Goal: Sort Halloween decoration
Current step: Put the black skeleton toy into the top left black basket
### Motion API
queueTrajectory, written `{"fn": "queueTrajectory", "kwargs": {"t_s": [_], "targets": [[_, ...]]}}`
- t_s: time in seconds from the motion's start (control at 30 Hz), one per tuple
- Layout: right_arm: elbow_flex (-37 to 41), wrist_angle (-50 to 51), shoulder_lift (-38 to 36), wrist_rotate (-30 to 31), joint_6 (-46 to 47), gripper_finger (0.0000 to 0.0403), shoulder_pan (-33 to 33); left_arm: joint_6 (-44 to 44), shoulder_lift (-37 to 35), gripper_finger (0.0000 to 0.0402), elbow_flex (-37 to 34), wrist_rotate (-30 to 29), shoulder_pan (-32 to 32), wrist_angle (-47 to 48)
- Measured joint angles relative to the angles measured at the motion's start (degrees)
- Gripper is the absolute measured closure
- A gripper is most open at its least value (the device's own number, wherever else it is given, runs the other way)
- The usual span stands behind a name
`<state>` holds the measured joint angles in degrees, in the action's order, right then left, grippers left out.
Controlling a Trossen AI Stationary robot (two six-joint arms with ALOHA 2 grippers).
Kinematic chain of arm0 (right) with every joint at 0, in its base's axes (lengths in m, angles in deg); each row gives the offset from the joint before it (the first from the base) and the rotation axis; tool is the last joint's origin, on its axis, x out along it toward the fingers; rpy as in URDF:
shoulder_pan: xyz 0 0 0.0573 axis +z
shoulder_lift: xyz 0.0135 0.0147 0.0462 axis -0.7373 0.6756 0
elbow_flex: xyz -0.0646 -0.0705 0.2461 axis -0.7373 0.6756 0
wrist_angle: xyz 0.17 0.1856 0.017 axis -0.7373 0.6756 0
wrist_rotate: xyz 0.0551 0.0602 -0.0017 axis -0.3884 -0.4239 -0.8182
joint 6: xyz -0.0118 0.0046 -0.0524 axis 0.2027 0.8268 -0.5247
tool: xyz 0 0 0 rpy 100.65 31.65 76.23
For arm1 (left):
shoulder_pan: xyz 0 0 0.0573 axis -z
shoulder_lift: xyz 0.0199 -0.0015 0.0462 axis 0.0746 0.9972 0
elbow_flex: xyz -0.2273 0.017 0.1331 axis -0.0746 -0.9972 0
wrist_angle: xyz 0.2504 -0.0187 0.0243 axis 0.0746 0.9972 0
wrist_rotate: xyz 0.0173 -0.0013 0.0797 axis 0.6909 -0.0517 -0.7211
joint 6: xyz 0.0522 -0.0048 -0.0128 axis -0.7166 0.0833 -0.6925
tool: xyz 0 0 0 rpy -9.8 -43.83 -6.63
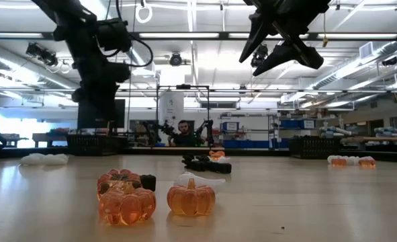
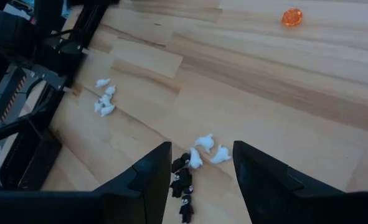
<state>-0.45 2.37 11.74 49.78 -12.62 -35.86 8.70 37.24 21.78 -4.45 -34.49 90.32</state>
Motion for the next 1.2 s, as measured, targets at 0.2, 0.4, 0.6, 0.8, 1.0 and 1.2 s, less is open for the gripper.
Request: {"fn": "queueTrajectory", "kwargs": {"t_s": [0.2, 0.4, 0.6, 0.8, 1.0, 1.2], "targets": [[0.0, 0.88, 0.0, 0.11, -0.15, 0.0223, 0.12, -1.89, -0.06, 0.0348, 3.03, -5.68, -12.04, 2.73], [-0.07, -4.32, 2.17, -3.72, -7.29, 0.0223, -2.89, -5.02, 3.31, 0.0306, 1.61, -5.65, -20.76, 2.89], [-0.39, -14.39, 10.57, -12.1, -12.46, 0.0223, -5.76, -4.89, 6.41, 0.0227, 1.61, -5.58, -24.67, 2.71], [-0.81, -14.97, 18.47, -15.02, -13.65, 0.0223, -3.84, -4.98, 3.63, 0.0182, 4.09, -0.41, -23.9, 9.51], [-0.79, -16.71, 23.7, -18.08, -14.14, 0.0223, 0.21, -6.51, -0.97, 0.0175, 6.5, 2.35, -17.31, 15.43], [-0.81, -18.05, 27.08, -17.4, -13.31, 0.0223, 3.63, -4.13, -6.15, 0.0175, 6.5, 6.9, -7.35, 12.1]]}}
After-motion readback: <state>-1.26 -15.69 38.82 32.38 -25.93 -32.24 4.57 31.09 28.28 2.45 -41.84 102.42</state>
